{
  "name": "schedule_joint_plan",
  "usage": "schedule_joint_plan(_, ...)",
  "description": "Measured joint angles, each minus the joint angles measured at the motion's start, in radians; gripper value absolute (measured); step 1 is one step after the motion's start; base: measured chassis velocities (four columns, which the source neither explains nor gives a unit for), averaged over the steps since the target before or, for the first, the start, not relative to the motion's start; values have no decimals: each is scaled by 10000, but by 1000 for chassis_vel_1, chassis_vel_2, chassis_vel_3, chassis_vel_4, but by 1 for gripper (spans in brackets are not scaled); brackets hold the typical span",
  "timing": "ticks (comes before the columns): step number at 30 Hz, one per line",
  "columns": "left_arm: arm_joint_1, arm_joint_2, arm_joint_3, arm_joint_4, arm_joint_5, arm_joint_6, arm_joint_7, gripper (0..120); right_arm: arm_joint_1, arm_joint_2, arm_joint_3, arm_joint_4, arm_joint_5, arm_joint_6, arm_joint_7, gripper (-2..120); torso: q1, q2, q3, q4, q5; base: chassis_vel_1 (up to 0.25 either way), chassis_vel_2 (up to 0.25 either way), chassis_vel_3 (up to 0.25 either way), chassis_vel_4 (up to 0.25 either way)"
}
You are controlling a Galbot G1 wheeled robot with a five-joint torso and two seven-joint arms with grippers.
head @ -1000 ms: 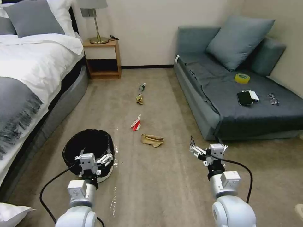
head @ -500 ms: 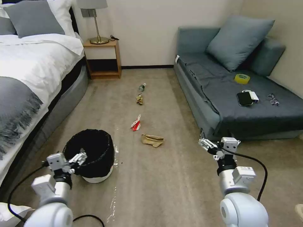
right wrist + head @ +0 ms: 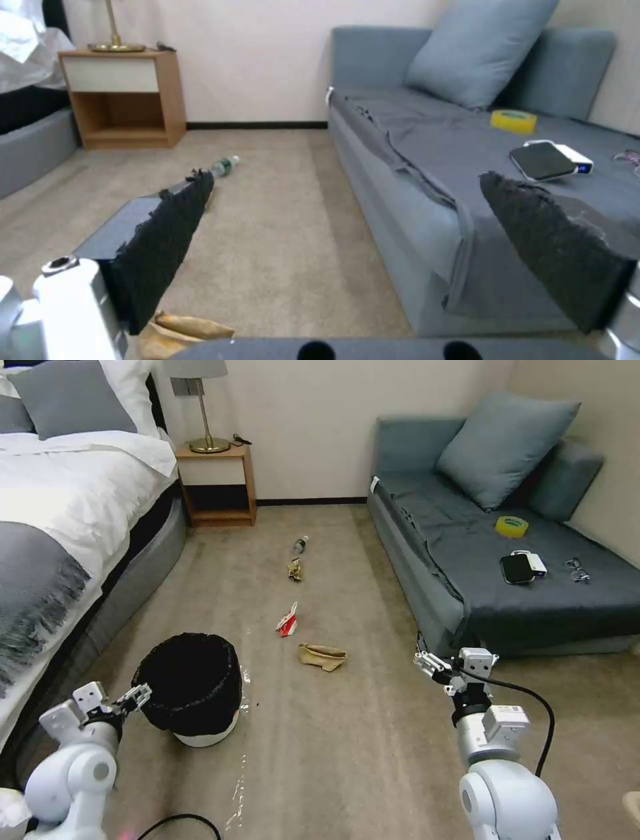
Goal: Pick up the trash bin, then pick up the garbage on the floor and place it into the trash bin.
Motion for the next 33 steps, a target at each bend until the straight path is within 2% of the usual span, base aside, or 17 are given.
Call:
schedule_joint_plan(3, -483, 197, 154, 715, -211, 97, -224, 100, 112, -20, 28, -134, 5, -18, -3, 100, 0, 0, 0, 0, 1, 0, 0, 0, 0)
schedule_joint_plan(5, -557, 234, 178, 866, -247, 117, -268, 100, 149, -31, 30, -169, 8, -22, -3, 100, 0, 0, 0, 2, 0, 0, 0, 0, 0)
schedule_joint_plan(8, -910, 372, 318, 1594, -347, 144, -419, 100, 212, -39, 39, -255, 24, -26, -4, 100, 0, 0, 0, 1, 0, 0, 0, 0, 0)
schedule_joint_plan(16, -1227, 466, 474, 2199, -748, 256, -616, 98, 333, -28, 44, -424, 41, -24, -4, 100, 0, -1, 0, 2, 0, 0, 0, 0, 0)
schedule_joint_plan(19, -1292, 458, 523, 2310, -880, 307, -678, 92, 352, -31, 48, -476, 48, -2, 0, 100, 0, 0, 0, 1, 1, 0, 0, 0, 0)
schedule_joint_plan(23, -1360, 333, 589, 2492, -971, 366, -706, 75, 400, -64, 60, -537, 87, 36, 10, 100, 0, 0, 0, 1, 1, 0, 0, 0, 0)
schedule_joint_plan(24, -1360, 333, 589, 2492, -971, 366, -706, 75, 400, -64, 60, -537, 87, 36, 10, 100, 0, 0, 0, 1, 1, 0, 0, 0, 0)
schedule_joint_plan(27, -1420, 259, 613, 2567, -980, 367, -723, 59, 451, -103, 67, -580, 130, 54, 15, 100, 0, 0, -1, 2, 5, 0, 0, 0, 0)
schedule_joint_plan(32, -1477, 209, 613, 2656, -993, 358, -740, 46, 494, -126, 69, -657, 144, 104, 22, 100, -1, 1, -2, 3, 8, 0, 0, 0, 0)
schedule_joint_plan(33, -1500, 194, 610, 2698, -998, 355, -744, 38, 509, -133, 70, -680, 152, 118, 24, 100, 0, 1, -2, 2, 9, 0, 0, 0, 0)
